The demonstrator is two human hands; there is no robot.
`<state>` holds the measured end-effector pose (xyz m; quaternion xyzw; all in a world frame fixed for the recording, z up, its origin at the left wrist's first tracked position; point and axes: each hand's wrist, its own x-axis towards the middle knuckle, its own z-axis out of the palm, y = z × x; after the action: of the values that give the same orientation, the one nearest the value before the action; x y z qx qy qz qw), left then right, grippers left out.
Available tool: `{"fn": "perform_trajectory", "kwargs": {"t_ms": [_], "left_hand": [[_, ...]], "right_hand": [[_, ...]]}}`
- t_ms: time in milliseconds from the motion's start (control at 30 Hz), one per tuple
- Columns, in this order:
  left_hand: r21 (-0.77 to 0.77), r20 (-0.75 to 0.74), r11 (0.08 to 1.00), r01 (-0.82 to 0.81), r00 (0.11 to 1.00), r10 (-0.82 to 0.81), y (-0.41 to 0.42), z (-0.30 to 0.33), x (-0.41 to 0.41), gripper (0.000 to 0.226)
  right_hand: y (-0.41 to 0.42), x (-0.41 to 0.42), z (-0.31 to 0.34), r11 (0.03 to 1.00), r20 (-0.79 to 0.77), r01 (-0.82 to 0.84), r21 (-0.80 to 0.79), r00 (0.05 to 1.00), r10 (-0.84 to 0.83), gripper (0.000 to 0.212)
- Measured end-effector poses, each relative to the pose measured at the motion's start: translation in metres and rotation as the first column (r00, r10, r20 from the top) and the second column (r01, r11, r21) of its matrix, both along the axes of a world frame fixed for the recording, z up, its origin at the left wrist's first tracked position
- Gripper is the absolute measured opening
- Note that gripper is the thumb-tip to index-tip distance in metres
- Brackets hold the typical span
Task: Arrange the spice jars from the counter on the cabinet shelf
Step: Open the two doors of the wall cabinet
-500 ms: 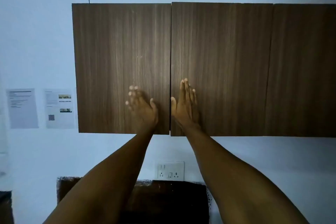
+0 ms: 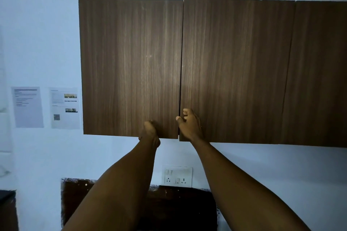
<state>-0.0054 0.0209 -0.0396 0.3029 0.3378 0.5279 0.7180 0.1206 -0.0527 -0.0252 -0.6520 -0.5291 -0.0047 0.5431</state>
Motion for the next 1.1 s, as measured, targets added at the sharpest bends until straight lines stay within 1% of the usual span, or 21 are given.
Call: {"fn": "perform_trajectory", "kwargs": {"t_ms": [67, 133, 167, 233, 333, 433, 467, 533, 567, 600, 633, 667, 700, 733, 767, 800, 867, 933, 967, 1067, 1100], "left_hand": [[0.000, -0.020, 0.999, 0.054, 0.998, -0.054, -0.004, -0.005, -0.002, 0.062], [-0.033, 0.014, 0.995, 0.098, 0.995, -0.098, -0.003, -0.013, -0.001, 0.070], [-0.038, 0.035, 0.995, 0.090, 0.995, -0.089, -0.003, -0.017, 0.001, 0.071], [-0.036, 0.057, 0.997, 0.061, 0.997, -0.059, 0.001, -0.027, 0.006, 0.073], [-0.076, 0.069, 0.997, -0.012, 0.997, 0.017, 0.001, -0.039, 0.008, 0.072], [-0.086, 0.052, 0.986, -0.139, 0.988, 0.144, -0.017, -0.041, 0.002, 0.073], [-0.099, 0.029, 0.979, -0.179, 0.983, 0.182, -0.023, -0.041, -0.006, 0.073], [-0.100, -0.066, 0.972, -0.211, 0.976, 0.205, -0.038, -0.035, -0.018, 0.073], [-0.082, -0.168, 0.963, -0.257, 0.956, 0.241, -0.043, -0.031, -0.030, 0.072], [-0.023, -0.318, 0.947, -0.320, 0.901, 0.297, -0.047, -0.026, -0.040, 0.073], [0.083, -0.479, 0.912, -0.402, 0.787, 0.390, -0.051, -0.020, -0.054, 0.075], [0.226, -0.581, 0.853, -0.471, 0.638, 0.506, -0.055, -0.011, -0.067, 0.076], [0.389, -0.583, 0.777, -0.495, 0.520, 0.624, -0.059, -0.002, -0.079, 0.076], [0.541, -0.502, 0.687, -0.485, 0.468, 0.727, -0.065, 0.008, -0.091, 0.073], [0.663, -0.387, 0.591, -0.459, 0.466, 0.796, -0.073, 0.018, -0.101, 0.068], [0.748, -0.271, 0.500, -0.437, 0.486, 0.831, -0.078, 0.027, -0.109, 0.063], [0.853, -0.087, 0.339, -0.396, 0.534, 0.841, -0.094, 0.043, -0.126, 0.050], [0.908, 0.026, 0.218, -0.357, 0.569, 0.822, -0.111, 0.058, -0.144, 0.038], [0.920, 0.049, 0.189, -0.343, 0.581, 0.812, -0.121, 0.063, -0.157, 0.038], [0.935, 0.060, 0.171, -0.311, 0.614, 0.787, -0.146, 0.071, -0.202, 0.045], [0.947, 0.057, 0.152, -0.284, 0.610, 0.791, -0.152, 0.072, -0.217, 0.046]], "right_hand": [[0.000, -0.003, -0.006, 1.000, -0.032, 0.007, -0.005, 0.999, -0.007, 0.052], [0.000, -0.003, -0.014, 1.000, -0.050, -0.006, -0.017, 0.999, 0.005, 0.056], [0.001, -0.003, -0.018, 0.999, -0.065, -0.022, -0.025, 0.998, 0.020, 0.058], [0.003, -0.002, -0.023, 0.998, -0.113, -0.046, -0.045, 0.993, 0.040, 0.065], [0.006, -0.006, -0.022, 0.997, -0.213, -0.066, -0.038, 0.976, 0.056, 0.076], [0.005, -0.022, -0.006, 0.990, -0.299, -0.139, 0.002, 0.945, 0.133, 0.080], [0.005, -0.034, -0.002, 0.984, -0.324, -0.180, 0.017, 0.930, 0.176, 0.081], [0.003, -0.054, 0.005, 0.980, -0.335, -0.193, 0.046, 0.921, 0.197, 0.078], [0.000, -0.066, 0.006, 0.982, -0.329, -0.173, 0.069, 0.926, 0.186, 0.072], [-0.003, -0.072, 0.004, 0.985, -0.309, -0.147, 0.092, 0.936, 0.169, 0.064], [-0.008, -0.080, 0.001, 0.984, -0.280, -0.137, 0.112, 0.946, 0.163, 0.056], [-0.013, -0.086, -0.001, 0.982, -0.244, -0.134, 0.132, 0.956, 0.163, 0.048], [-0.021, -0.093, -0.003, 0.979, -0.202, -0.143, 0.143, 0.965, 0.170, 0.044], [-0.030, -0.102, -0.004, 0.977, -0.155, -0.152, 0.152, 0.972, 0.175, 0.042], [-0.039, -0.113, -0.005, 0.975, -0.103, -0.153, 0.159, 0.980, 0.171, 0.041], [-0.048, -0.125, -0.005, 0.974, -0.042, -0.153, 0.168, 0.986, 0.162, 0.038], [-0.065, -0.156, -0.006, 0.967, 0.071, -0.155, 0.203, 0.987, 0.143, 0.030], [-0.081, -0.188, -0.007, 0.961, 0.120, -0.156, 0.228, 0.984, 0.131, 0.022], [-0.090, -0.205, -0.006, 0.962, 0.131, -0.144, 0.231, 0.985, 0.116, 0.020], [-0.112, -0.257, -0.006, 0.969, 0.176, -0.101, 0.227, 0.982, 0.061, 0.023], [-0.117, -0.273, -0.006, 0.971, 0.194, -0.093, 0.221, 0.980, 0.050, 0.025]]}}
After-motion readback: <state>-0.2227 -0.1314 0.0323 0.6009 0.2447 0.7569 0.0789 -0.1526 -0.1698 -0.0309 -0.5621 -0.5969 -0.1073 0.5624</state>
